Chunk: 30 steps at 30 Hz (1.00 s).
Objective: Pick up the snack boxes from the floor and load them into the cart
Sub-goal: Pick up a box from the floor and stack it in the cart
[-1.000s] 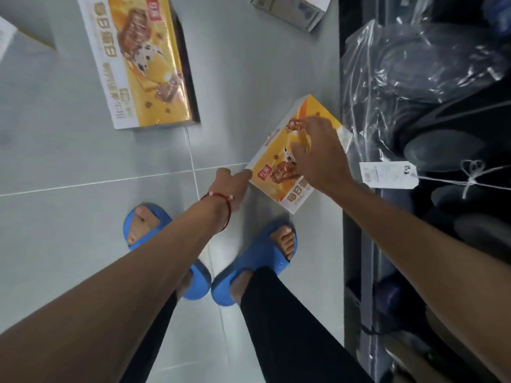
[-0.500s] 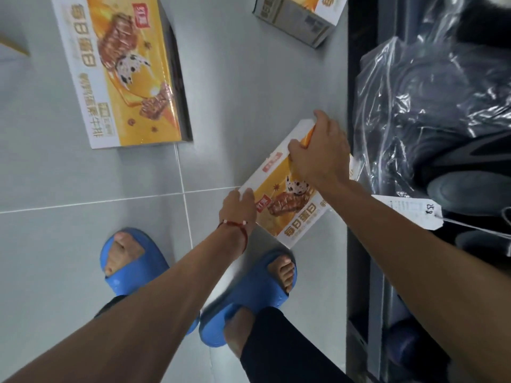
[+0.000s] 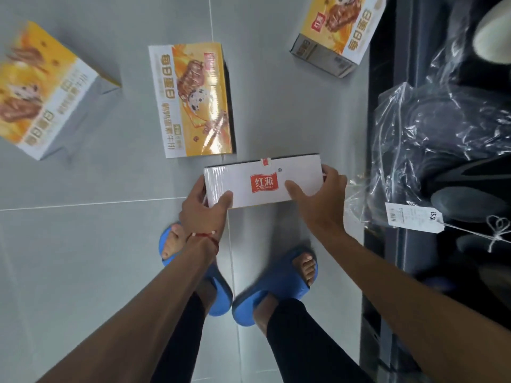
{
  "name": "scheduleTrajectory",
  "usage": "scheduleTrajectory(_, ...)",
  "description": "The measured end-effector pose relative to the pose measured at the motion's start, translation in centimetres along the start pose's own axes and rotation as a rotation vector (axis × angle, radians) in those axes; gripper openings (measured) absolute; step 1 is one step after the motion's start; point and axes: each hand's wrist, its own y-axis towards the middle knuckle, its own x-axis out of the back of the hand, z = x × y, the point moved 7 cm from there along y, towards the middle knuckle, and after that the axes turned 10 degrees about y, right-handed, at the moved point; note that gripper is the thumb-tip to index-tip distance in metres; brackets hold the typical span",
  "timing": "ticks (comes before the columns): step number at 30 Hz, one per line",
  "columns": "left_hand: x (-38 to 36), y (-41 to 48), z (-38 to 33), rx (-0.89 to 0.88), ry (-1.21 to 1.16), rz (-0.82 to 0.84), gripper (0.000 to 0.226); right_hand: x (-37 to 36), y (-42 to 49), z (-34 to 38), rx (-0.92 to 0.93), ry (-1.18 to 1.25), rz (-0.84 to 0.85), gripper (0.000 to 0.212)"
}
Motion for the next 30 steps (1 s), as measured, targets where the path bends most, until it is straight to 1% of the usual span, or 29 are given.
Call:
scheduleTrajectory(2, 0.9, 1.0, 0.9, -0.012, 0.018, 0.021, 0.057, -1.5, -0.6, -0.9, -0.021, 0.037, 0.009, 0.072)
scheduleTrajectory(6, 1.0, 2.0, 3.1, -0.014, 0.061, 0.035, 0.061, -3.3, -0.7, -3.4, -0.078, 0.082, -0.003, 0.054)
scheduleTrajectory(8, 0.4, 2.8, 3.8, -0.042, 0.089, 0.087, 0.068, -3.8, -0.4, -4.7, -0.111, 0.131, 0.003, 0.044)
scheduleTrajectory(9, -0.1, 3.2, 3.9, -0.057, 0.088, 0.135, 0.075, -4.1, -0.3, -5.0, -0.114, 0.172, 0.024, 0.043)
scheduleTrajectory(11, -1.1, 4.0, 4.0, -0.036, 0.049, 0.203, 0.084, -4.8, 0.0, -5.6, -0.133, 0.278, 0.059, 0.057)
scheduleTrajectory(13, -1.4, 4.8, 3.8, -0.009, 0.021, 0.196, 0.077, -5.3, 0.1, -5.8, -0.163, 0.329, 0.068, 0.065)
scheduleTrajectory(16, -0.7, 4.8, 3.7, 0.011, 0.0, 0.178, 0.066, -5.2, -0.5, -4.9, -0.174, 0.341, 0.061, 0.062)
scheduleTrajectory(21, 3.8, 1.7, 3.4, 0.083, -0.096, 0.19, 0.075, -3.6, -4.6, -0.6, -0.169, 0.311, 0.123, 0.062)
scheduleTrajectory(24, 8.3, -2.5, 1.2, 0.084, -0.115, 0.175, 0.068, -1.6, -9.5, 3.7, -0.149, 0.296, 0.137, 0.064)
scheduleTrajectory(30, 18.4, -11.7, -3.1, 0.014, -0.099, 0.126, 0.063, 3.2, -19.7, 12.7, -0.118, 0.376, 0.151, 0.075)
